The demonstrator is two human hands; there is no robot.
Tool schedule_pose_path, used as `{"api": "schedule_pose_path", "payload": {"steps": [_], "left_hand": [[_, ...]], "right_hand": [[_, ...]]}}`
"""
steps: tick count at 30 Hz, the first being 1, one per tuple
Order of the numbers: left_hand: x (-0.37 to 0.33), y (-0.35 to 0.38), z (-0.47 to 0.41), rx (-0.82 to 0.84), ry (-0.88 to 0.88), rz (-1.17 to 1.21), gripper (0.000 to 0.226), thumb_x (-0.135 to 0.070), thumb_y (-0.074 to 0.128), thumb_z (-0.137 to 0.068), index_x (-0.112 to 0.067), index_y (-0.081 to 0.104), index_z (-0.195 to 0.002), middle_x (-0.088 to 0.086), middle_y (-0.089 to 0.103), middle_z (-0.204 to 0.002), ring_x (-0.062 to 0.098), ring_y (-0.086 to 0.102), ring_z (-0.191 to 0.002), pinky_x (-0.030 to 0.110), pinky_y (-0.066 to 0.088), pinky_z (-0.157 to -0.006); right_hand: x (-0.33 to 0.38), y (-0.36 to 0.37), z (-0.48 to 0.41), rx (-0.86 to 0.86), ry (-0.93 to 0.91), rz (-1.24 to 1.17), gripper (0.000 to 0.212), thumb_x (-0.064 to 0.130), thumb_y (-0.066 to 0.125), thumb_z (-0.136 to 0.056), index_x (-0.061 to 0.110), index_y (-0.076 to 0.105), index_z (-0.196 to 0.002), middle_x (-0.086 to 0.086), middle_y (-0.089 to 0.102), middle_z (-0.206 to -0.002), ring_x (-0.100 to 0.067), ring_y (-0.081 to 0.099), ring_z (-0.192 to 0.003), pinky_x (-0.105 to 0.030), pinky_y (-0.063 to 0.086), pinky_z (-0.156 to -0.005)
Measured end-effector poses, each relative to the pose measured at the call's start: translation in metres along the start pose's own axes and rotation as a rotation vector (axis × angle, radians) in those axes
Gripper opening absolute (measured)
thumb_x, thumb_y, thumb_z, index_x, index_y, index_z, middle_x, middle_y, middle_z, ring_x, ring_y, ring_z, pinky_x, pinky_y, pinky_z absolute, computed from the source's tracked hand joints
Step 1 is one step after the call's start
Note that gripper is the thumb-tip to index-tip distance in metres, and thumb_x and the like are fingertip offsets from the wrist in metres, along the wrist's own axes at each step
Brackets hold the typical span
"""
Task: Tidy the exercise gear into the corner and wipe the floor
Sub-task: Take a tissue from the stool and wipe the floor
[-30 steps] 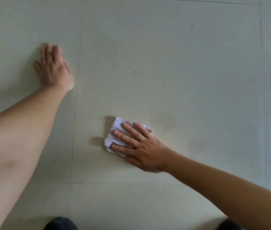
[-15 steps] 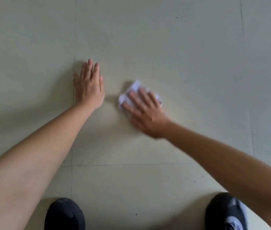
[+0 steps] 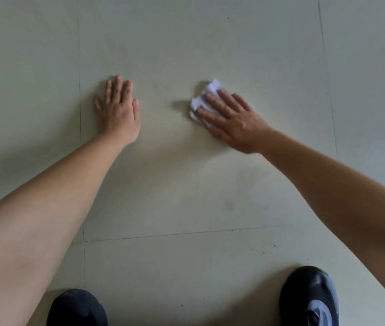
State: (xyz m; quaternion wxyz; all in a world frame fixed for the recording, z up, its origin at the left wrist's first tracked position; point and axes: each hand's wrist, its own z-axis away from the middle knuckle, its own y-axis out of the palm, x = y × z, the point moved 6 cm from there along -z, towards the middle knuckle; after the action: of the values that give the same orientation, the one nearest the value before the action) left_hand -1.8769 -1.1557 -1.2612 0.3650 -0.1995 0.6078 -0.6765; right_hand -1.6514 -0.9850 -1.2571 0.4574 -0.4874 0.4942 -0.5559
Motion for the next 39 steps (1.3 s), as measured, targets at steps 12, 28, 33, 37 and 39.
{"api": "schedule_pose_path", "payload": {"steps": [12,28,33,37,39], "left_hand": [[0.003,-0.014,-0.067,-0.189,-0.094,0.025,0.054,-0.03,0.027,-0.103,-0.014,0.028,-0.154,0.006,0.016,-0.165,0.024,0.013,-0.152,0.06,0.006,-0.117],[0.011,-0.007,-0.073,-0.254,-0.138,0.058,0.051,-0.025,0.03,-0.1,-0.015,0.04,-0.149,0.002,0.027,-0.161,0.021,0.02,-0.15,0.055,0.008,-0.117],[0.009,-0.008,-0.071,-0.253,-0.127,0.059,0.049,-0.024,0.031,-0.101,-0.016,0.039,-0.149,0.002,0.027,-0.162,0.022,0.019,-0.15,0.057,0.008,-0.117],[0.008,-0.008,-0.071,-0.267,-0.123,0.078,0.052,-0.029,0.03,-0.099,-0.016,0.042,-0.148,0.003,0.029,-0.161,0.024,0.022,-0.149,0.057,0.009,-0.117],[0.009,-0.007,-0.071,-0.27,-0.128,0.082,0.052,-0.029,0.03,-0.099,-0.016,0.042,-0.148,0.003,0.029,-0.161,0.024,0.022,-0.149,0.057,0.009,-0.117]], "right_hand": [[0.065,0.01,-0.021,-0.042,-0.376,-0.105,0.047,0.039,0.033,-0.11,0.028,0.039,-0.154,-0.009,0.028,-0.164,-0.036,0.017,-0.153,-0.053,0.019,-0.122],[-0.111,-0.019,-0.245,0.05,0.37,-0.175,0.056,0.053,0.019,-0.104,0.045,0.01,-0.159,0.0,0.004,-0.17,-0.03,-0.001,-0.156,-0.045,-0.001,-0.125],[-0.156,-0.015,-0.176,0.052,0.6,-0.183,0.058,0.053,0.021,-0.103,0.041,0.013,-0.159,-0.002,0.005,-0.17,-0.032,-0.002,-0.156,-0.048,-0.002,-0.124],[-0.082,-0.004,-0.127,-0.089,0.316,-0.058,0.054,0.047,0.024,-0.107,0.025,0.038,-0.155,-0.018,0.032,-0.161,-0.049,0.026,-0.147,-0.059,0.023,-0.116],[-0.033,0.005,-0.092,-0.099,0.131,-0.04,0.051,0.045,0.029,-0.108,0.028,0.035,-0.156,-0.014,0.028,-0.164,-0.044,0.02,-0.151,-0.056,0.018,-0.119]]}}
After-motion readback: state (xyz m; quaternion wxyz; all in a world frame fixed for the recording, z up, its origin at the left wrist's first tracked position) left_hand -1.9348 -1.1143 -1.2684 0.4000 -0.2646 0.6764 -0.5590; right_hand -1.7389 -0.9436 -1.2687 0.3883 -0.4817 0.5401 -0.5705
